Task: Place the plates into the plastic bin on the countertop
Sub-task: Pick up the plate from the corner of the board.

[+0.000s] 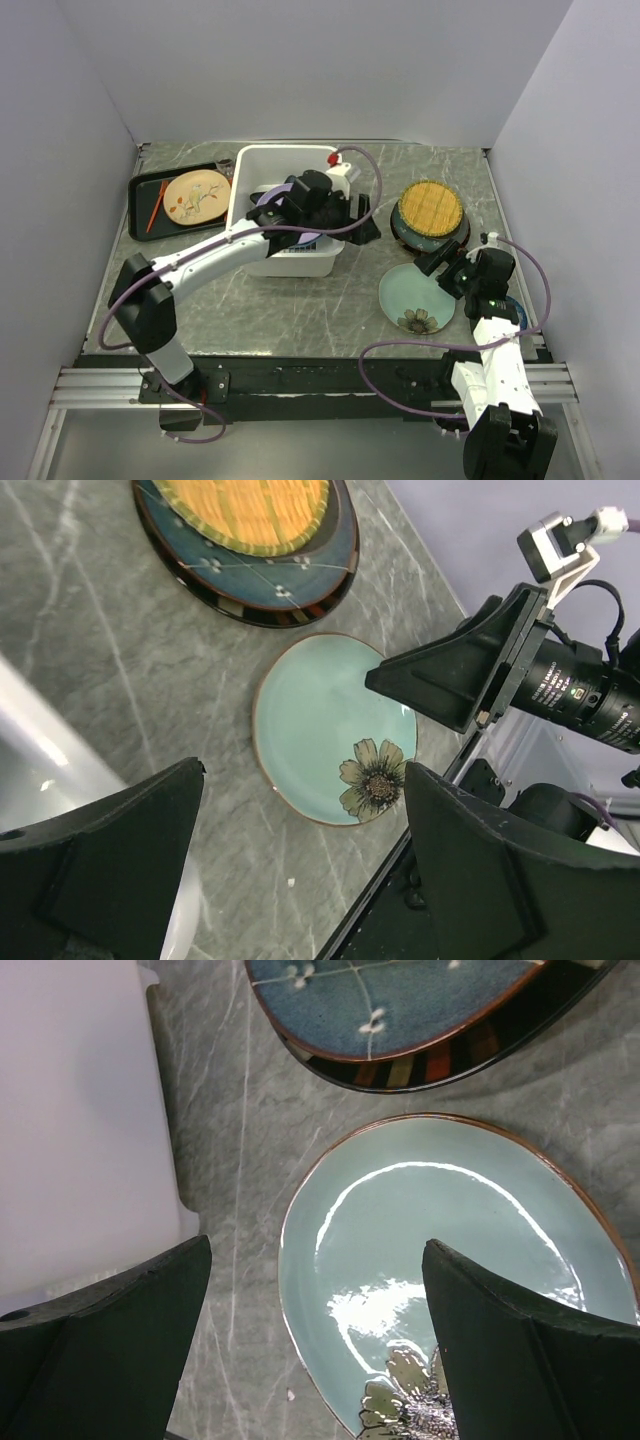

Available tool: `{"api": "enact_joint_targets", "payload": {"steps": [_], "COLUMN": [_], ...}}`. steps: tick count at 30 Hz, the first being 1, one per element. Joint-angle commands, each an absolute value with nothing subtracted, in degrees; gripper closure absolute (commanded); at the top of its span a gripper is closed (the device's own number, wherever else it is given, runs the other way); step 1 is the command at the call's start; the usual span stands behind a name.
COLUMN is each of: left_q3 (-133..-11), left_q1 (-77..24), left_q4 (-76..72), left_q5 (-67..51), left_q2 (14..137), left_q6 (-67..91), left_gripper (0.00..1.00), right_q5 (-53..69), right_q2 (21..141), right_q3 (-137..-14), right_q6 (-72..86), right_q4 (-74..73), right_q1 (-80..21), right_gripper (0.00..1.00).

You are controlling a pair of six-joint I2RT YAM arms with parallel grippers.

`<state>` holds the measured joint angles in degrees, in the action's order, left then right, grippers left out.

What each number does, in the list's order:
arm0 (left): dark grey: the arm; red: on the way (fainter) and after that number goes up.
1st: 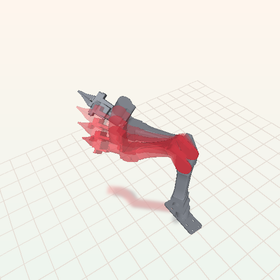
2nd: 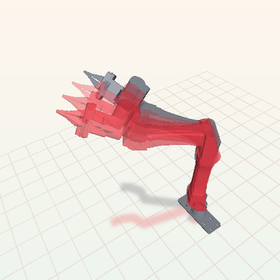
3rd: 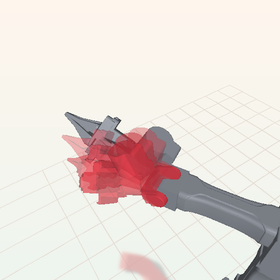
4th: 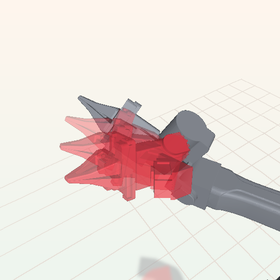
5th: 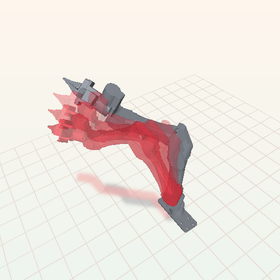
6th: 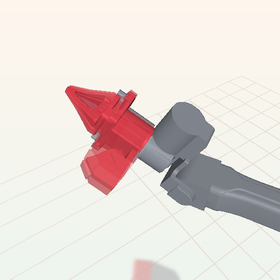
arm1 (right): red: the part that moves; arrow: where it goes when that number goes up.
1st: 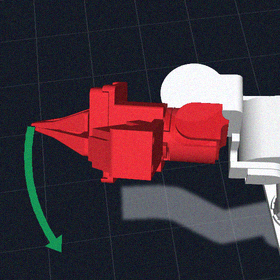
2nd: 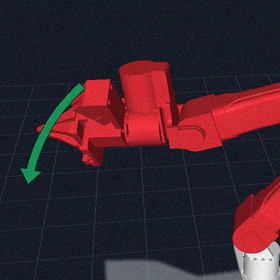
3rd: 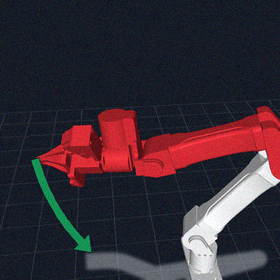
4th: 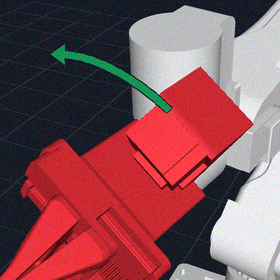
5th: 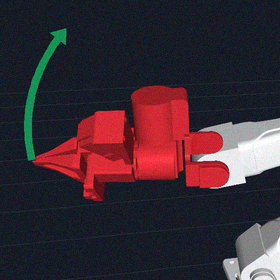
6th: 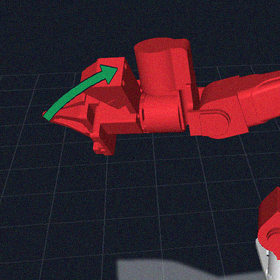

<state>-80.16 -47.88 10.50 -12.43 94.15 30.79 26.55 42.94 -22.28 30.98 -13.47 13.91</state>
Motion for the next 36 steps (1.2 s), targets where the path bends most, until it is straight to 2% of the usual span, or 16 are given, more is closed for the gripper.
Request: {"api": "enact_joint_targets", "payload": {"steps": [1, 16, 27, 36], "left_q3": [-84.8, -86.7, -91.2, -92.0], "left_q1": [-49.6, -54.8, -57.2, -57.4], "left_q4": [7.9, 6.3, 12.8, 14.0], "left_q5": [-14.0, -14.1, -7.9, -8.5], "left_q2": [96.8, 107.0, 114.8, 119.0], "left_q6": [31.5, 34.8, 35.2, 36.2], "left_gripper": [0.14, 0.19, 0.21, 0.23], "right_q5": [24.1, 17.8, 12.8, 12.0], "right_q2": [43.2, 44.7, 48.1, 48.9], "right_q3": [-23.9, -23.1, -23.3, -23.1], "right_q6": [29.9, 31.5, 33.0, 33.5], "right_q4": [-14.1, -14.9, -14.4, -13.9], "right_q1": [14.2, 15.4, 15.6, 15.6], "right_gripper": [0.07, 0.07, 0.07, 0.07]}}
